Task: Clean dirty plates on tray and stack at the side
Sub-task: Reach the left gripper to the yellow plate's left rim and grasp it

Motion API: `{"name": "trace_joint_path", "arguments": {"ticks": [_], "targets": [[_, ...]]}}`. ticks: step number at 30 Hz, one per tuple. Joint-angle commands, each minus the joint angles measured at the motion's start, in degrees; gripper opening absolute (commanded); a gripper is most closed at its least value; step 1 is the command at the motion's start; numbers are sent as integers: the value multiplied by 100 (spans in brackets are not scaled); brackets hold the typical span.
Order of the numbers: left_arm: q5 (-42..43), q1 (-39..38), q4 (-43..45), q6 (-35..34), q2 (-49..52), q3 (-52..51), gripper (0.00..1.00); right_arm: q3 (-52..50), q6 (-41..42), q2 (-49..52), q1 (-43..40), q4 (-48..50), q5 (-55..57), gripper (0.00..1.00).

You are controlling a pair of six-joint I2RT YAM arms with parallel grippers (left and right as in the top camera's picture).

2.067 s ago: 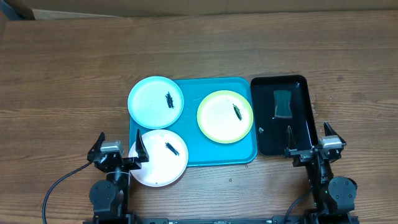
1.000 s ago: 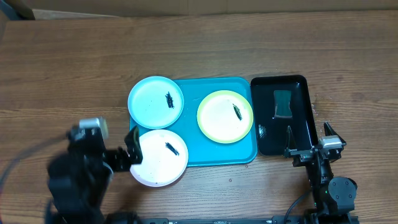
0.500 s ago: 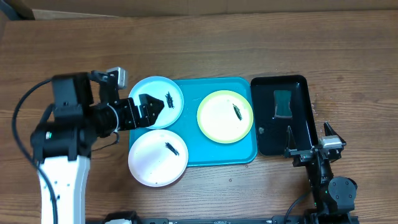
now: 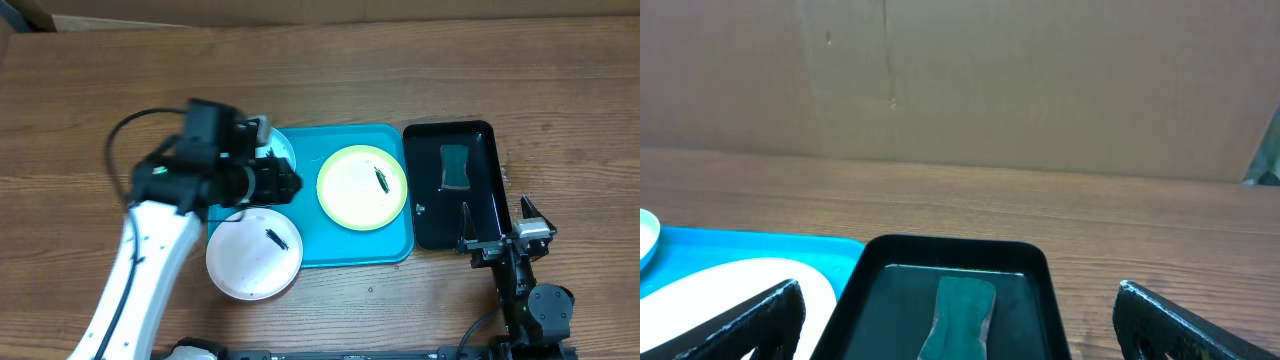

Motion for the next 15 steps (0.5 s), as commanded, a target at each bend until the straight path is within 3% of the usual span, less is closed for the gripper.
{"name": "trace_joint_path", "arguments": {"ticks": [1,3,7,9,11,15], "targets": [[-1137,-616,262,-595,461,2,63,-61,-26,-57,-37,33,-11,100],[-1499,-881,435,-758,741,2,62,-61,-26,-57,-37,33,-11,100],[-1753,-1147,890,-1025,1346,2,29,-61,-26,-57,-37,33,-11,100],[-1781,-1196,1150,-1110,1670,2,29,-61,-26,-57,-37,33,-11,100],[-1895,-1202,1322,-1213,1982,2,39,-61,-26,-57,-37,33,-11,100],[-1923,-1158,1484,-1663,2496,2,41,-61,-26,-57,-37,33,-11,100]]}}
